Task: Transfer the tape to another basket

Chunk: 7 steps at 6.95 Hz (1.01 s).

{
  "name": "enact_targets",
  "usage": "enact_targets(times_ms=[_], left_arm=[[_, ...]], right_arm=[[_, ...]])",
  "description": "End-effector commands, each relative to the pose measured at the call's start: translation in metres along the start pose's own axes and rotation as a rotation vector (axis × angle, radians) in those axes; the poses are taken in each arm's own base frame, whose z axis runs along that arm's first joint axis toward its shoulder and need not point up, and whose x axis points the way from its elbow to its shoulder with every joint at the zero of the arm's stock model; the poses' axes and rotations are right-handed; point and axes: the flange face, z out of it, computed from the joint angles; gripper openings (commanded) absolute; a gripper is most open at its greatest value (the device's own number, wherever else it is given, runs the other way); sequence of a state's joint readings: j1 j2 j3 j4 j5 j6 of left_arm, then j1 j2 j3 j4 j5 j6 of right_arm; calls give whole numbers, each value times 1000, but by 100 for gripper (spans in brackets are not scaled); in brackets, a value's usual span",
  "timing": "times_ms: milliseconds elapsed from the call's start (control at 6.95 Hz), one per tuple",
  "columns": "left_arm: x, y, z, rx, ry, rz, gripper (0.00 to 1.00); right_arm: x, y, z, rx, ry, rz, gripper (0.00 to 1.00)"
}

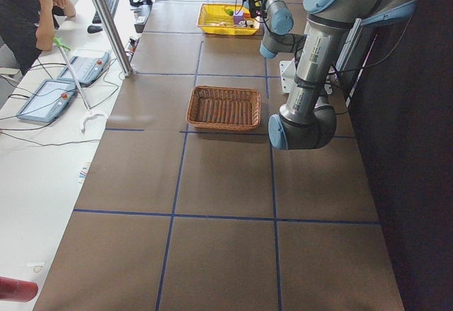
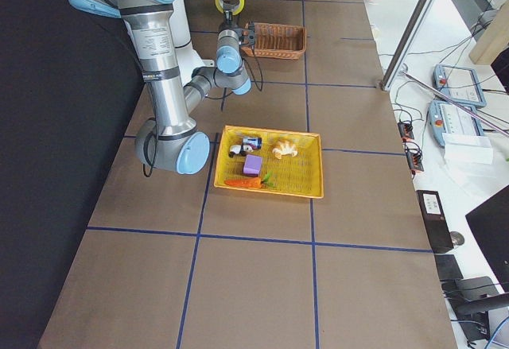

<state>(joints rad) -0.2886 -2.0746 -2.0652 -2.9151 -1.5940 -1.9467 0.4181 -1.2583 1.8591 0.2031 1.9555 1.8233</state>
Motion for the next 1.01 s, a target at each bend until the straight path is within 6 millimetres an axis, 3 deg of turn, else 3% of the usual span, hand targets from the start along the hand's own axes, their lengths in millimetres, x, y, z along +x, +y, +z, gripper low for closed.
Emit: enact_targets(times_ms=[0,432,719,863], left_arm=[[5,-2,-4,4,8,5,0],[12,-11,-9,21,14,32,0],[3,-27,-18,63,-31,55,0],[0,-36,-17,88,-64,64,0]], right_arm=[[2,0,-9,3,8,-3,100],[-6,13,-44,8,31,2,100],[-2,-8,-72,82,112,-10,100],[0,-21,-75,119,180,4,100]])
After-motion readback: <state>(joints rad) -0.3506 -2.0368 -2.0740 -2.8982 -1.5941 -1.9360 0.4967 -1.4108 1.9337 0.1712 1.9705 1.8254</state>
